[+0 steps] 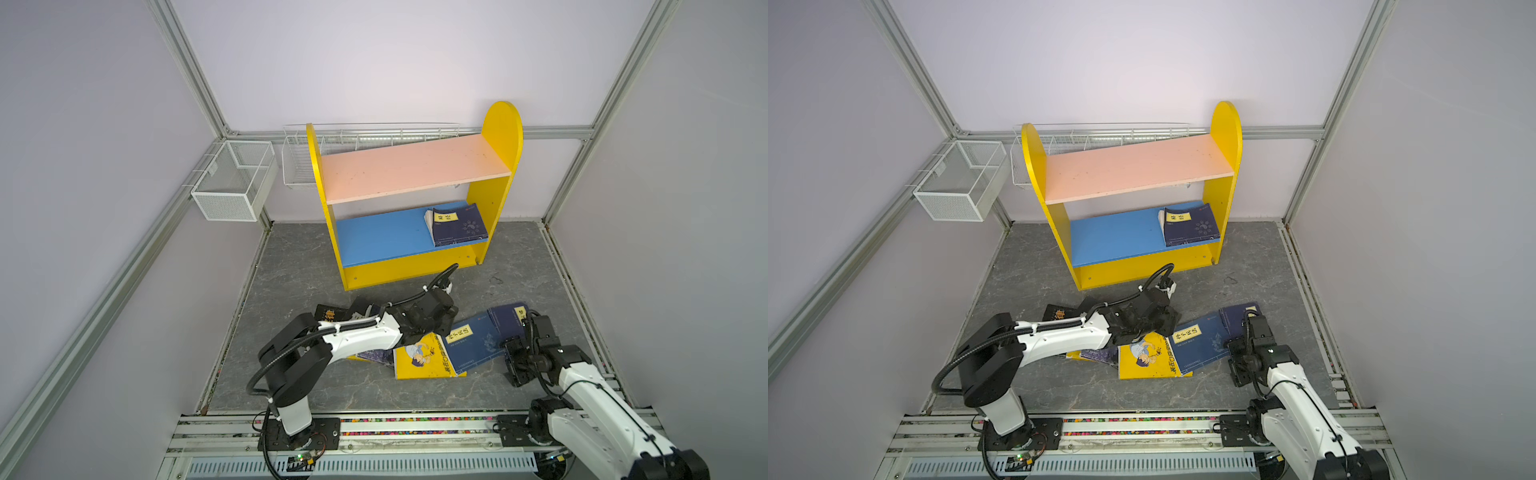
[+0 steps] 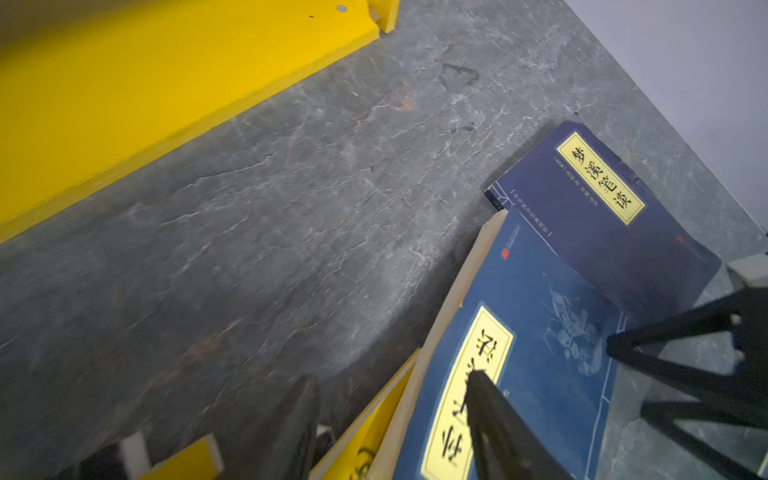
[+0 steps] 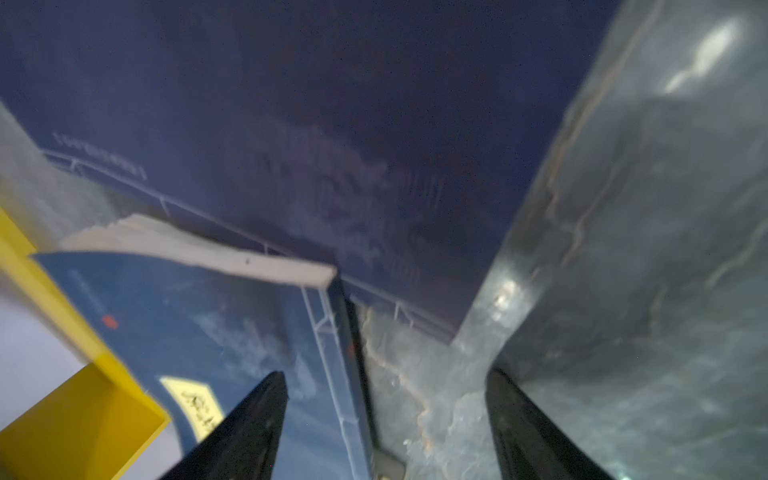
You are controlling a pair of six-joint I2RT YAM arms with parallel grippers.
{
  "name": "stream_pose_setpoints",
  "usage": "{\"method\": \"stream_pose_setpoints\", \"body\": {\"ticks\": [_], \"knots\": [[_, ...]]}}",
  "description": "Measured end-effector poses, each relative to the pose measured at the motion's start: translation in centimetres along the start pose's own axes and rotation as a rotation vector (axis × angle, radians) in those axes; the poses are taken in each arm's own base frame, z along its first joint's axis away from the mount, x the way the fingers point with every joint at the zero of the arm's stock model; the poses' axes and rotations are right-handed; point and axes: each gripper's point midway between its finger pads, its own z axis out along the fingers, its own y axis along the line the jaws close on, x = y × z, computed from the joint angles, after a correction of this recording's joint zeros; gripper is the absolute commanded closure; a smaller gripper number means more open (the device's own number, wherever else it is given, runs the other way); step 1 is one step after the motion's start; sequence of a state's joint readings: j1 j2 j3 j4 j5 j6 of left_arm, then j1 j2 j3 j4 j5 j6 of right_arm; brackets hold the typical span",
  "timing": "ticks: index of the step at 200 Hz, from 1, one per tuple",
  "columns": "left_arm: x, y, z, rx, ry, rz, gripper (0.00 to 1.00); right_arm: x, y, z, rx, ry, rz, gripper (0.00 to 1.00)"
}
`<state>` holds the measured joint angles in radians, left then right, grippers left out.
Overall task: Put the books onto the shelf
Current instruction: 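Reach both grippers down to the dark blue book with a figure cover, then grip the figure-cover book edge with both grippers and lift it upright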
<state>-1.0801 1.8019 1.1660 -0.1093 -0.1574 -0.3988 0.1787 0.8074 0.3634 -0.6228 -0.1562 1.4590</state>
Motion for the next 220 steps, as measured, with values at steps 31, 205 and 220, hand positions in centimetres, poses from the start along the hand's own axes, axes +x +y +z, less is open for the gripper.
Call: {"method": "stream_pose_setpoints", "body": {"ticks": [31, 205, 220], "knots": [[1.5, -0.6, 2.5, 0.017, 0.078, 0.035, 0.56, 1.6, 0.3, 0.6, -0.034, 0.067, -0.001, 0.22], [3.8, 0.2, 5.3, 0.001, 0.189, 0.022, 0.56, 2.7, 8.5, -1.7, -0.218, 0.071, -0.283, 0.94], [3.5, 0.6, 5.2, -0.006, 0.174, -0.009, 0.47, 2.8, 9.0, -2.1, -0.231, 0.065, -0.313, 0.94]]}}
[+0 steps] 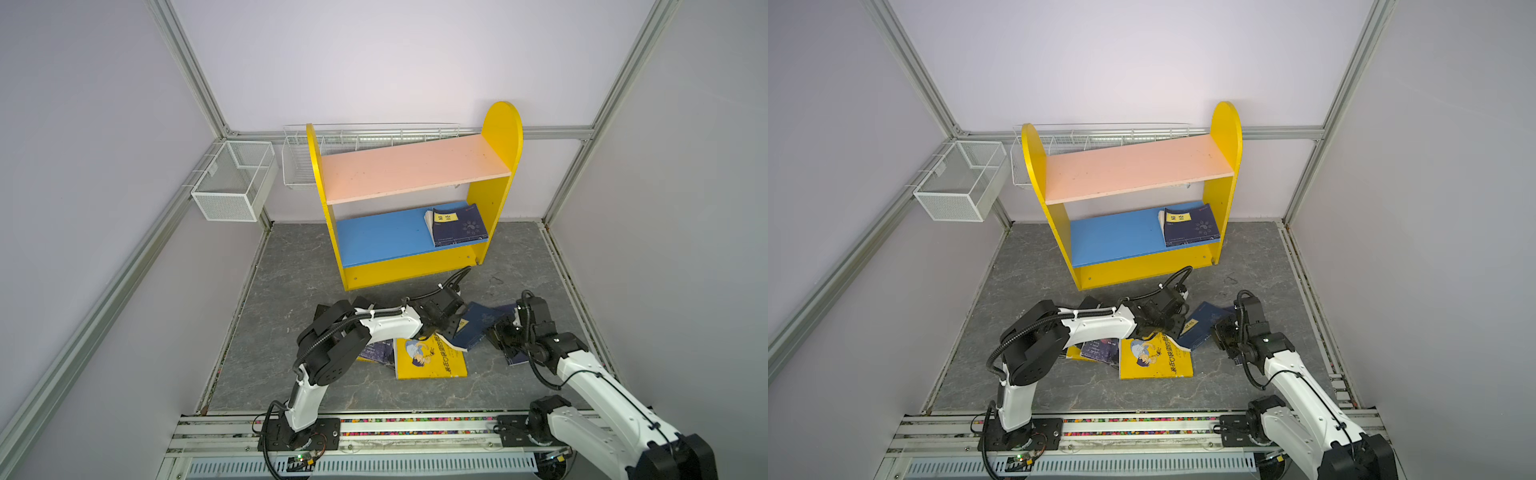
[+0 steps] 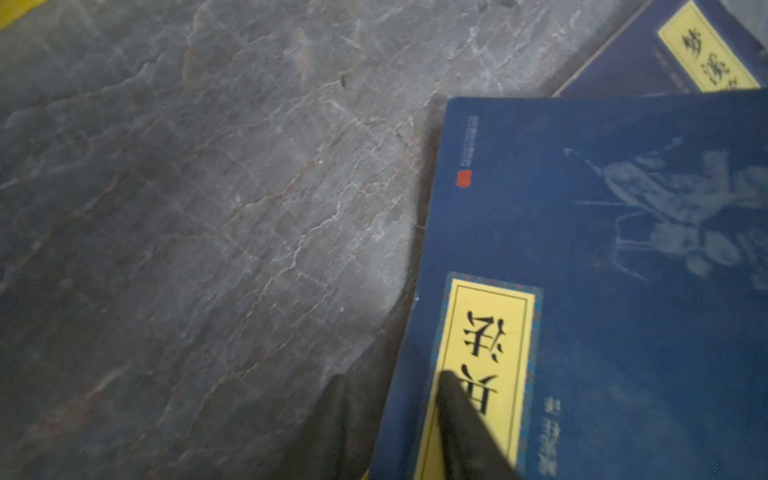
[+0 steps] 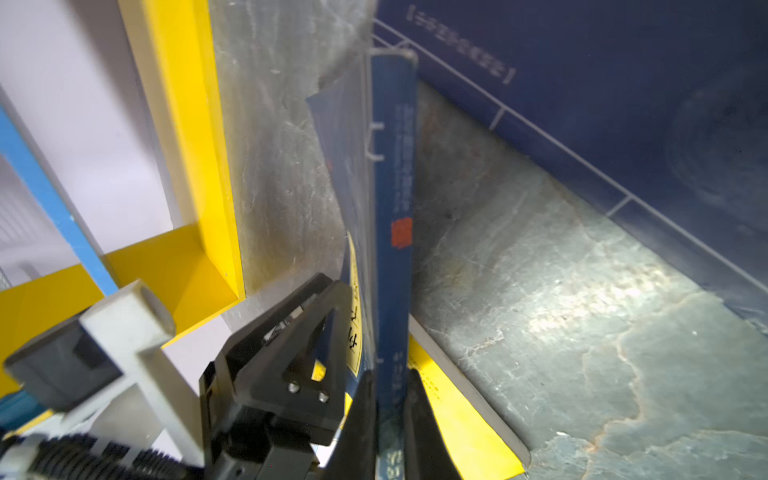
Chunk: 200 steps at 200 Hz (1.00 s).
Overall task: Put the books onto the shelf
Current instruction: 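Grip the figure-cover book edge with both grippers and lift it upright, then carry the figure-cover book to the blue shelf with the right gripper while the left withdraws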
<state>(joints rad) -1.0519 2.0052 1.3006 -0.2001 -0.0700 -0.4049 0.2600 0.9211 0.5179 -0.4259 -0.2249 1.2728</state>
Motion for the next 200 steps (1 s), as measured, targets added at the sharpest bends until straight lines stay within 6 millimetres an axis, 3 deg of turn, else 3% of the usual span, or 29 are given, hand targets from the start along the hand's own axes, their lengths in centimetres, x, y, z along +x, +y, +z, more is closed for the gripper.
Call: {"method": "stream_pose_setpoints", "body": {"ticks": [18, 32, 60, 82, 103, 129, 165, 200], "knots": [[-0.1, 1.4, -1.1, -0.002, -0.027, -0.070, 0.43, -0.2, 1.1, -0.7, -0.017, -0.013, -0.050, 0.94], [-0.3, 3.7, -3.0, -0.026, -0.071, -0.152, 0.41, -0.6, 2.7, -1.8, -0.045, -0.041, -0.102, 0.94], [-2.9, 8.8, -9.2, -0.132, -0.264, -0.337, 0.39, -1.4, 6.9, -4.6, -0.147, -0.105, -0.215, 0.94], [-5.1, 10.6, -14.0, -0.167, -0.435, -0.421, 0.39, -1.5, 10.1, -6.0, -0.248, -0.125, -0.264, 0.94], [-6.2, 11.7, -16.5, -0.189, -0.523, -0.467, 0.39, -1.4, 12.7, -6.2, -0.319, -0.119, -0.293, 0.94], [-5.4, 12.9, -16.8, -0.231, -0.538, -0.492, 0.39, -1.7, 16.9, -6.3, -0.389, -0.124, -0.334, 0.94], [-2.1, 14.1, -15.3, -0.273, -0.480, -0.521, 0.39, -3.5, 23.7, -6.9, -0.509, -0.190, -0.372, 0.94], [-0.3, 14.7, -15.0, -0.286, -0.454, -0.543, 0.39, -6.0, 26.8, -5.9, -0.557, -0.285, -0.361, 0.94]]}}
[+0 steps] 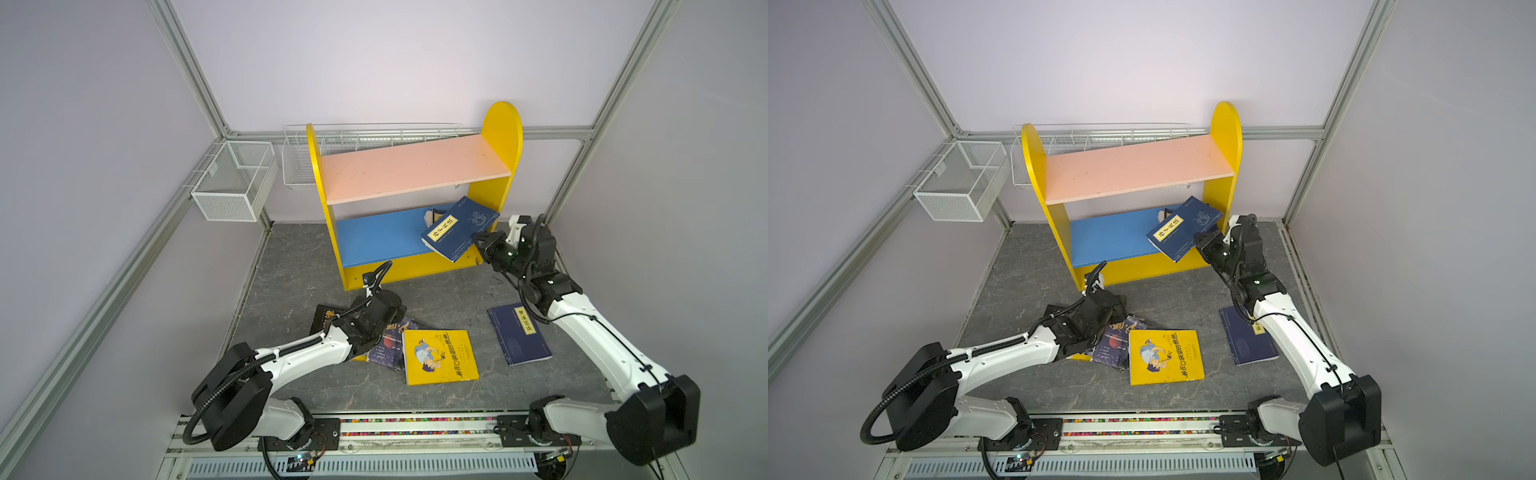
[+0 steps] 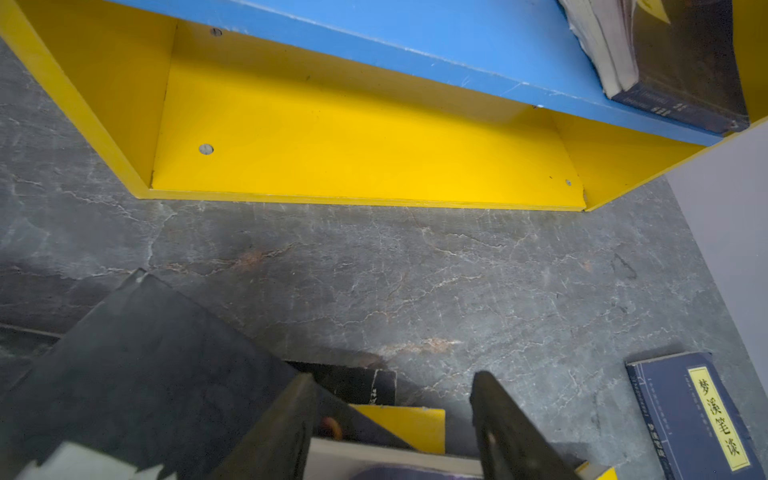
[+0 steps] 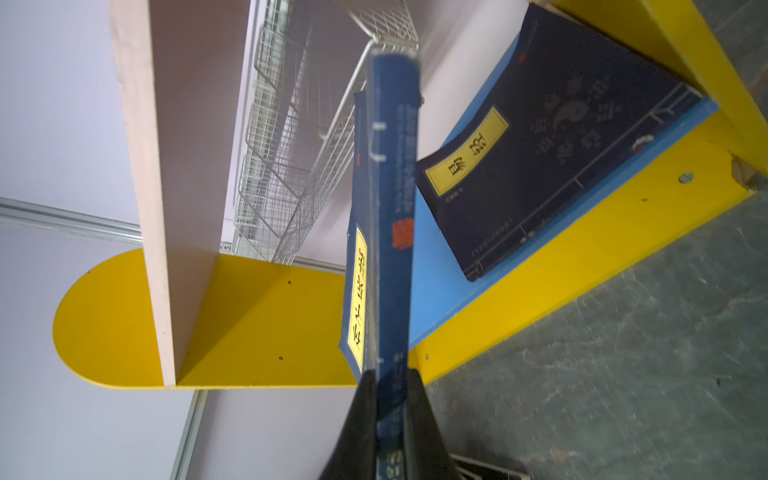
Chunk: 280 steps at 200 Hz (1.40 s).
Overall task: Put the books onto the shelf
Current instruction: 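Carry the figure-cover book to the blue shelf with the right gripper while the left withdraws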
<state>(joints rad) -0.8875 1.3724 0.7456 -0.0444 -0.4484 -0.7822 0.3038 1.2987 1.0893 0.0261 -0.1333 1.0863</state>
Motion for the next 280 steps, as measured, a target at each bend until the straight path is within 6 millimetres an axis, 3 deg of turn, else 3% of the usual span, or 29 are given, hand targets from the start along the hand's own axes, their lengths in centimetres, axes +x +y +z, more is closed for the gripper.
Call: {"method": "stream_pose_setpoints", "body": {"ticks": [37, 99, 157, 254, 263, 280], "knots": [[-0.6, 0.1, -1.0, 0.011, -0.011, -0.011, 0.39, -1.9, -0.9, 2.5, 0.020, -0.096, 0.013, 0.94], [-0.7, 1.2, -2.1, -0.004, -0.025, -0.010, 0.39, -4.1, -1.3, 4.5, 0.013, -0.205, 0.069, 0.94], [-1.1, 1.8, -2.8, -0.019, -0.034, -0.007, 0.39, -4.1, -3.8, 6.8, 0.068, -0.224, 0.112, 0.94], [-0.4, 2.6, -2.8, -0.042, -0.022, 0.004, 0.39, -3.7, -5.4, 9.2, 0.074, -0.244, 0.175, 0.93], [-0.4, 2.6, -2.7, -0.043, -0.021, 0.004, 0.39, -3.7, -5.4, 9.2, 0.075, -0.247, 0.184, 0.89], [-0.1, 2.5, -2.6, -0.039, -0.011, 0.002, 0.40, -3.7, -5.4, 9.2, 0.079, -0.251, 0.220, 0.66]]}}
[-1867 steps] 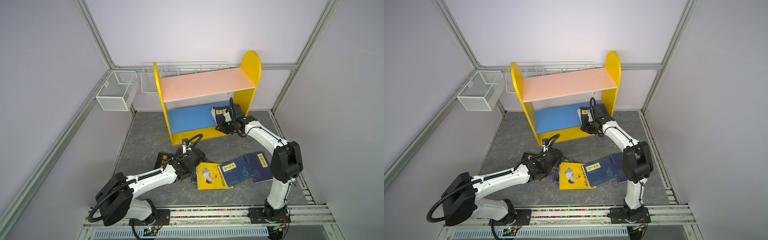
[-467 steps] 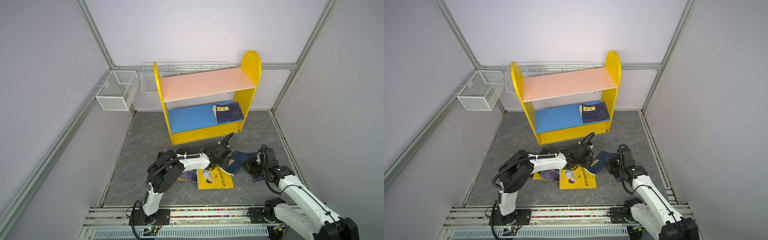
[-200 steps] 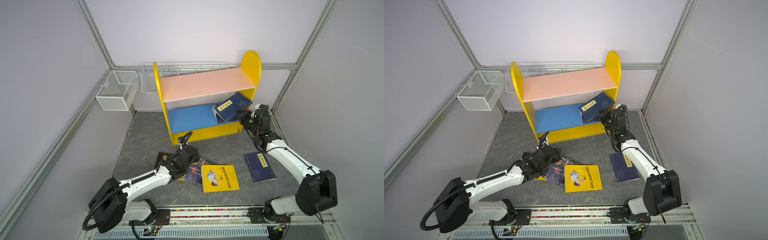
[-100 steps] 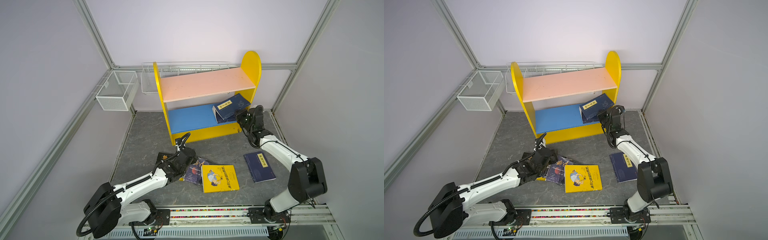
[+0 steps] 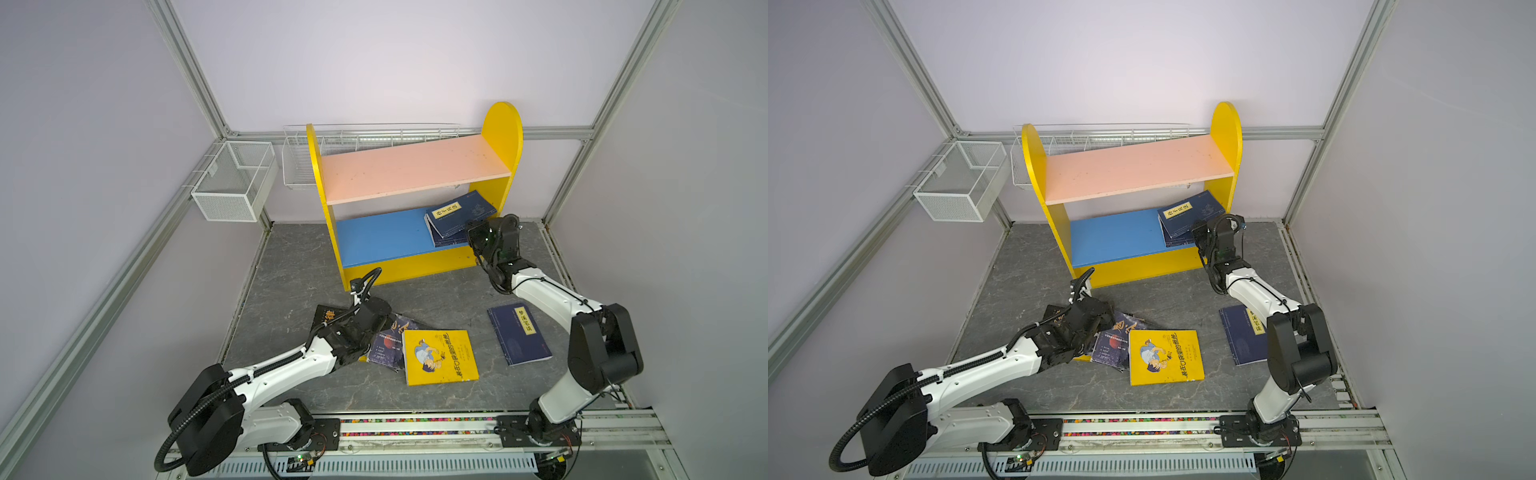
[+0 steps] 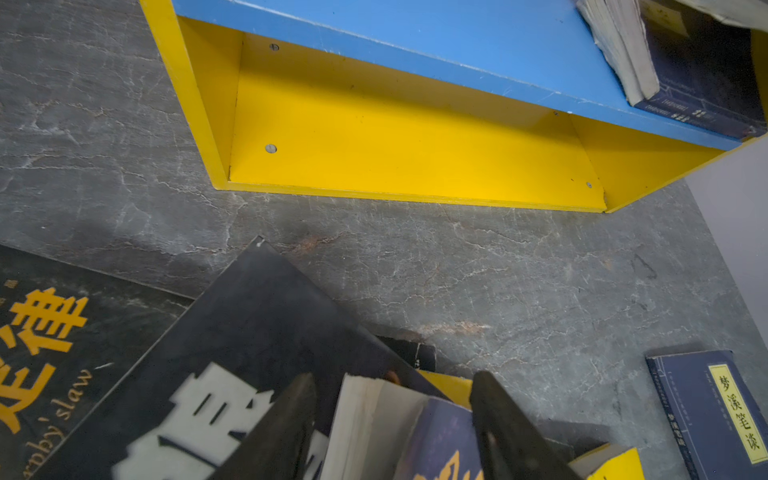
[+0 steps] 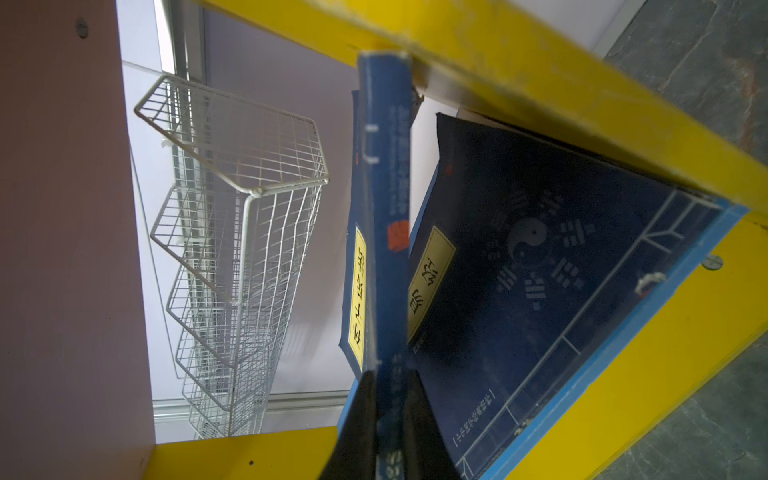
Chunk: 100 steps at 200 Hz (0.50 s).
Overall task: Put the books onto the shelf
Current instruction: 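Carry the figure-cover book to the blue shelf with the right gripper while the left withdraws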
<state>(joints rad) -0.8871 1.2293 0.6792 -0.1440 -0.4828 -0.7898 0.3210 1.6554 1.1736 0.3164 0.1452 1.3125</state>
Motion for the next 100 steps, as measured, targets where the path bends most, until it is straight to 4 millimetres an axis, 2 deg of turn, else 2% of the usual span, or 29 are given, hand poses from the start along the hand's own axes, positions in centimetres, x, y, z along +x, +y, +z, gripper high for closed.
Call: {"method": "stream_pose_setpoints", "body": {"ticks": [13, 30, 62, 100], "knots": [[0.3, -0.2, 0.2, 0.008, 0.013, 0.002, 0.40, -0.1, -0.1, 0.0, 0.015, -0.007, 0.027, 0.49], [0.7, -0.3, 0.3, 0.013, 0.029, 0.005, 0.41, 0.0, -0.6, -0.1, 0.062, 0.002, 0.064, 0.37], [0.7, -0.6, 0.3, 0.028, 0.034, 0.002, 0.42, 0.9, -1.2, -0.6, 0.165, 0.037, 0.063, 0.29], [0.7, -0.7, 0.3, 0.032, 0.031, -0.001, 0.42, 1.9, -2.8, -1.1, 0.254, 0.074, 0.059, 0.27]]}}
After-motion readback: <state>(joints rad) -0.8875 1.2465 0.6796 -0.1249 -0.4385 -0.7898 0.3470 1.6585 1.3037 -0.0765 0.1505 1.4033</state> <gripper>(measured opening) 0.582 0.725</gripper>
